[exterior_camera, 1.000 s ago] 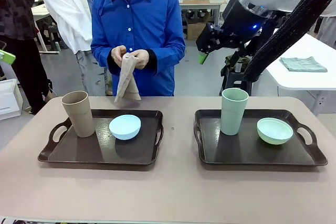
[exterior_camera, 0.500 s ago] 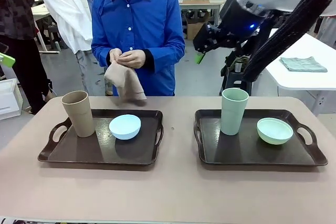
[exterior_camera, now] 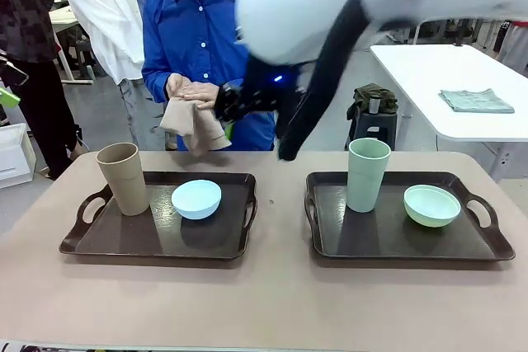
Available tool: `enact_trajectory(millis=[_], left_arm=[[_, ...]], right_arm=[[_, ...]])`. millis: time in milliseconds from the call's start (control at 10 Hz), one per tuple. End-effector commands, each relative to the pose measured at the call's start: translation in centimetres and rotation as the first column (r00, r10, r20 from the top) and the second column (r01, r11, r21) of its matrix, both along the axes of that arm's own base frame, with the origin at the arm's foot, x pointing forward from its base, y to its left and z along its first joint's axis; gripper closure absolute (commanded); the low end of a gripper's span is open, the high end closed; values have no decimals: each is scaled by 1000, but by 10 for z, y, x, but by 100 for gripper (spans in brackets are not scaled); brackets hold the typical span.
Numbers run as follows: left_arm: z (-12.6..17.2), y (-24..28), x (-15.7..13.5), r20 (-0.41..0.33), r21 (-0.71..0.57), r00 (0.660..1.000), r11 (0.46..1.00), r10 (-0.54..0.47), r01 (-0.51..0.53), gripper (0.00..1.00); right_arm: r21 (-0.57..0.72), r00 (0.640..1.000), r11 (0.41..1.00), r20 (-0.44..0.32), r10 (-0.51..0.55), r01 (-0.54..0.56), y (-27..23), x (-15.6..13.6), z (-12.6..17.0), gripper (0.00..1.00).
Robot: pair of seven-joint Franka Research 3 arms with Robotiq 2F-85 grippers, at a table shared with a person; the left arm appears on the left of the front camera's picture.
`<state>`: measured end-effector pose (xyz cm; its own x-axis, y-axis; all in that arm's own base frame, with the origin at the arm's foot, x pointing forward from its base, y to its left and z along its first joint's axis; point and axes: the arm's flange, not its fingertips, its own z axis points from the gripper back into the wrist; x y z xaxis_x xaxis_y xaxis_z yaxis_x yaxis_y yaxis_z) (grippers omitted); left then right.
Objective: Set up a tray with a mat and arrange the tableware.
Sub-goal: Pick up the Picnic Bowl and Reusable plastic cup from the Handle tray in front of the human's position and hold them in the air.
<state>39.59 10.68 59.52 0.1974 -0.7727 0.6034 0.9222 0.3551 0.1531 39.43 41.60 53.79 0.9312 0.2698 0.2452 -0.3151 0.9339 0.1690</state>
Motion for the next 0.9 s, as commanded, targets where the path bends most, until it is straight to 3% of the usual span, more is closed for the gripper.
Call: enact_trajectory(millis=[0,100,300,400,800], left_arm=[[-27,5,23,124,-36,977,983,-172,177,0],[-47,7,34,125,-44,959,964,-255,263,0],[-77,5,51,133,-57,909,912,-395,405,0],[-87,2,58,134,-64,898,901,-419,429,0],[-107,13,84,33,-90,933,928,-360,361,0]], right_arm=[[-87,999,996,-49,-13,9,50,23,-11,0],[-103,998,995,-61,-11,5,75,27,-34,0],[-165,992,982,-69,-108,95,101,43,-74,0],[-148,987,982,-89,-131,117,106,49,-86,0],[-49,988,995,-124,-91,85,90,53,-92,0]])
